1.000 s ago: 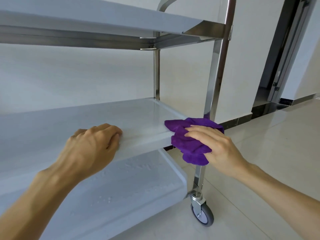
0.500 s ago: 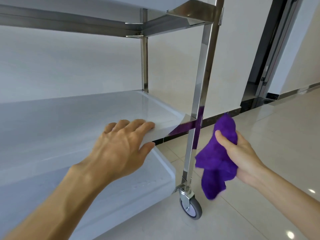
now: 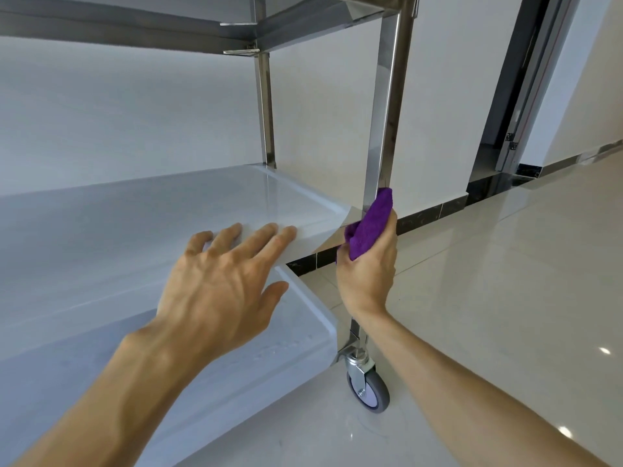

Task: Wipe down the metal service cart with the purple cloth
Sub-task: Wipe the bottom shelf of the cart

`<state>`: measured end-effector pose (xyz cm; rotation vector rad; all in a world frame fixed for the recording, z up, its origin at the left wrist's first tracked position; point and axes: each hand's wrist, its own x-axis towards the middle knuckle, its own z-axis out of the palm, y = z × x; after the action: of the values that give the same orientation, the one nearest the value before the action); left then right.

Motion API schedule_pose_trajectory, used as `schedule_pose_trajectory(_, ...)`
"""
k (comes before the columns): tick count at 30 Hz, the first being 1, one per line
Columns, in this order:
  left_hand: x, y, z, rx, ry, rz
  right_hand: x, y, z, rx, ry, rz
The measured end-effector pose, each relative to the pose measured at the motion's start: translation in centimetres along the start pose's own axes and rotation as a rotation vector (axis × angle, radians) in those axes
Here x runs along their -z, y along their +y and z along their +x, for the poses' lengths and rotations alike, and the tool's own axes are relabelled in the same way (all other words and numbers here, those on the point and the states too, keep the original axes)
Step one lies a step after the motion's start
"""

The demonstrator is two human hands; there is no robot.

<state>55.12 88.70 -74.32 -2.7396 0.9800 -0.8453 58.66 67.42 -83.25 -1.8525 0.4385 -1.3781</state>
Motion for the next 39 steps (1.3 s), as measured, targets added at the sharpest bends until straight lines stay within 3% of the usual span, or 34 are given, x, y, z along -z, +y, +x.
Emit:
schedule_pose_trajectory(2, -0.3, -0.2, 0.1, 0.000, 0.019, 0.006, -0.6, 1.3, -1.1, -0.032, -0.034, -0.009)
schedule_pose_trajectory(6, -0.5, -0.6, 0.3, 0.008, 0.013, -0.008, 0.0, 5.0, -4.4, -0.286, -0.300, 0.078)
schedule_pose_trajectory(8, -0.6, -0.8, 0.3, 0.017, 0.005, -0.015, 0.5, 5.5, -4.9, -0.352, -0.355, 0.089)
schedule_pose_trajectory(14, -0.6, -1.1, 0.4, 0.021, 0.018, -0.051, -1.3, 1.0, 1.3, -0.274, -0.143, 0.133)
schedule_pose_trajectory(17, -0.7, -1.1, 0.4, 0.025, 0.015, -0.067, -1.5, 1.5, 0.9, -0.229, -0.133, 0.125)
schedule_pose_trajectory(22, -1.1, -1.2, 0.5, 0.025, 0.031, -0.078, -1.6, 5.2, -2.9, -0.235, -0.212, 0.163)
schedule_pose_trajectory(29, -1.4, -0.6, 0.1, 0.044, 0.066, -0.050, 0.8, 8.5, -6.7, -0.383, -0.520, 0.117)
schedule_pose_trajectory(32, -1.3, -0.9, 0.0, -0.041, 0.122, -0.024, 2.8, 8.4, -6.5, -0.401, -0.625, 0.048)
schedule_pose_trajectory(36, -2.2, -1.9, -2.2, -0.328, 0.296, -0.048, 7.0, 7.3, -7.3, -0.440, -0.618, 0.035)
schedule_pose_trajectory(39, -4.2, -2.3, -6.2, -0.430, 0.223, -0.037, 8.4, 4.8, -7.2, -0.429, -0.687, 0.148)
